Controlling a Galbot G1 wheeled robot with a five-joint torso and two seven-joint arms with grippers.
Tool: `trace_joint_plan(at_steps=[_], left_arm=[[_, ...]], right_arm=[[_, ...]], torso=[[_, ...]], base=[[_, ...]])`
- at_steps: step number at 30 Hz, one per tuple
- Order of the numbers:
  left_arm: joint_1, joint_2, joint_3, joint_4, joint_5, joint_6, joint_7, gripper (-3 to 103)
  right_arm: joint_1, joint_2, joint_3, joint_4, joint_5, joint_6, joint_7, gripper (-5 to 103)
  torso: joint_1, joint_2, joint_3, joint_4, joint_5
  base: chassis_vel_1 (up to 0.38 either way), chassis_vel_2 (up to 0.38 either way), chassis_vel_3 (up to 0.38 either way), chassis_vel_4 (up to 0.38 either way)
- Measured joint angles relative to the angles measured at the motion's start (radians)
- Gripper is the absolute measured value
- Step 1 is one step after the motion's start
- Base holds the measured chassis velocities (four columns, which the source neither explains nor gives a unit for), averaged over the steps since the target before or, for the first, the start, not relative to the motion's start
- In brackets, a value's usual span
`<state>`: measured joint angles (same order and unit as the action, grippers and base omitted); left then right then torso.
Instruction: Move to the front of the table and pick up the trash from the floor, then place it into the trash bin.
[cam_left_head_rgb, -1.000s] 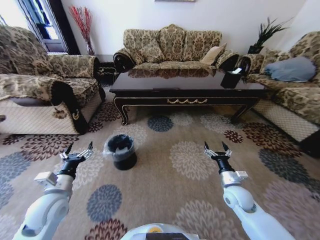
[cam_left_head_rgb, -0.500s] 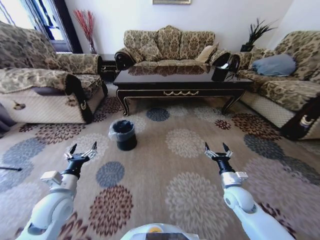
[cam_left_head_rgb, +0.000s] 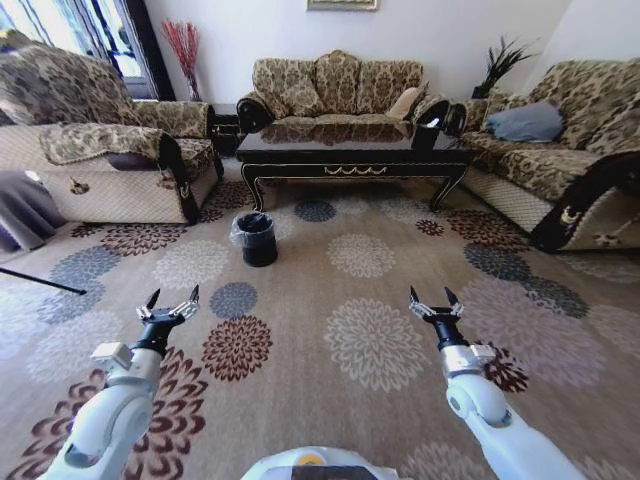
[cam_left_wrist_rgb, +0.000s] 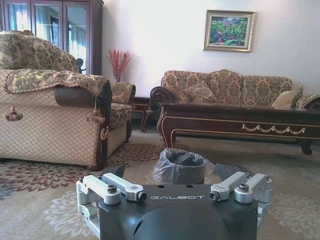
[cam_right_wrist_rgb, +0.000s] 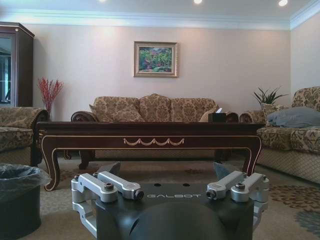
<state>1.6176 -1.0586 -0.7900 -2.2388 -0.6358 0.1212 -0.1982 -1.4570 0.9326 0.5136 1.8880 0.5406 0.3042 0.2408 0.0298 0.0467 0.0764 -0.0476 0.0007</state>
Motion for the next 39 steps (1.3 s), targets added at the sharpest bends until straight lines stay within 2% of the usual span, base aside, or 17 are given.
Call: trace_joint_plan(at_steps=[3,7,9,13,22,31,39], left_arm=[[0.002,-0.002,0.002,-0.001,0.004,-0.001,0.0,100],[0.004,-0.003,0.003,-0.002,0.009,-0.002,0.0,100],[0.004,-0.003,0.004,-0.002,0.009,-0.002,0.0,100],[0.004,-0.003,0.005,-0.002,0.011,-0.003,0.001,100],[0.004,-0.005,0.02,0.008,0.037,-0.021,0.012,100],[0.013,-0.002,0.003,-0.011,0.012,-0.036,0.03,100],[0.028,-0.003,-0.011,-0.021,0.006,-0.05,0.053,100]], right_arm=[[-0.001,0.002,0.0,0.0,-0.002,0.008,-0.006,100],[0.001,0.004,-0.004,-0.007,-0.001,0.037,-0.02,100],[0.001,0.004,-0.004,-0.01,-0.001,0.046,-0.025,100],[0.002,0.004,-0.001,-0.01,-0.001,0.051,-0.03,100],[0.001,0.005,0.004,-0.011,-0.006,0.058,-0.036,100],[-0.005,0.005,0.011,-0.007,-0.011,0.063,-0.041,100],[-0.01,0.011,0.008,-0.003,-0.021,0.064,-0.042,100]], torso=[[0.0,0.0,0.0,0.0003,-0.0015],[0.0,0.0,0.0,0.0002,0.0002],[0.0,0.0,0.0,0.0003,-0.0016],[-0.001,0.0,-0.001,0.0,-0.0002],[0.001,0.0,0.001,0.0005,-0.0008],[0.0,0.0,0.001,0.0001,-0.0006],[0.001,0.03,0.028,0.0,-0.0007]], base=[[0.354,-0.361,-0.37,0.364],[0.347,-0.343,-0.348,0.342],[0.282,-0.309,-0.325,0.261],[0.122,-0.155,-0.137,0.154],[-0.036,0.029,0.04,-0.03],[0.0,0.0,0.0,0.0],[0.0,0.0,0.0,0.0]])
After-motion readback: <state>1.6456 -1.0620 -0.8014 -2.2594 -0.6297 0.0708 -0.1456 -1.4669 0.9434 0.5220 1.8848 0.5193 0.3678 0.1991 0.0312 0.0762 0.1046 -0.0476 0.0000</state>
